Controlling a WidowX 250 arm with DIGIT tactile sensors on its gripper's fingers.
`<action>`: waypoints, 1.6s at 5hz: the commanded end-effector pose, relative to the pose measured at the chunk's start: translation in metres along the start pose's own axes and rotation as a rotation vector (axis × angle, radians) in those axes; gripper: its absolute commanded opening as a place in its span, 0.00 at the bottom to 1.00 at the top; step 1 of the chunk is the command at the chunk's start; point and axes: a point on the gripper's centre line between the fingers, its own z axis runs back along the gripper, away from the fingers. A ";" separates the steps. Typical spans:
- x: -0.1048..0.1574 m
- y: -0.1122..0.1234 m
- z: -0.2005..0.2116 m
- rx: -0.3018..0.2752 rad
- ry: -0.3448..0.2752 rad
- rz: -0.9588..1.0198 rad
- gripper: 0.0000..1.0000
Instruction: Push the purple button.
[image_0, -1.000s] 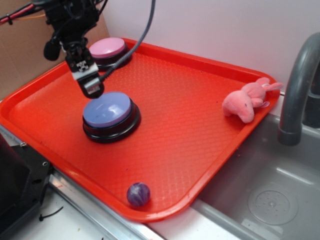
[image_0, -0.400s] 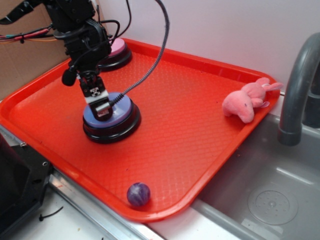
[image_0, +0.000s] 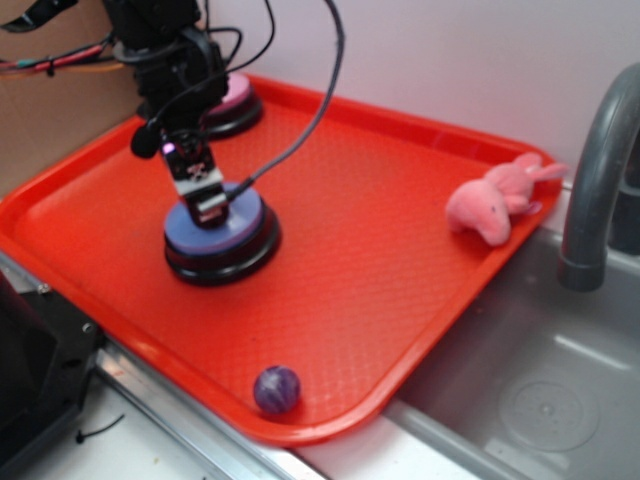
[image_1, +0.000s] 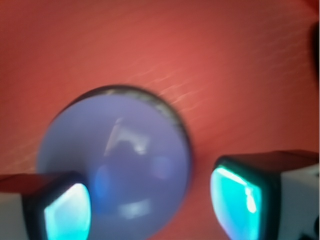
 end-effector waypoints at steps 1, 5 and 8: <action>0.013 0.003 0.042 0.028 -0.041 0.041 1.00; 0.010 0.006 0.064 0.019 -0.069 0.050 1.00; 0.006 0.004 0.089 0.014 -0.082 0.093 1.00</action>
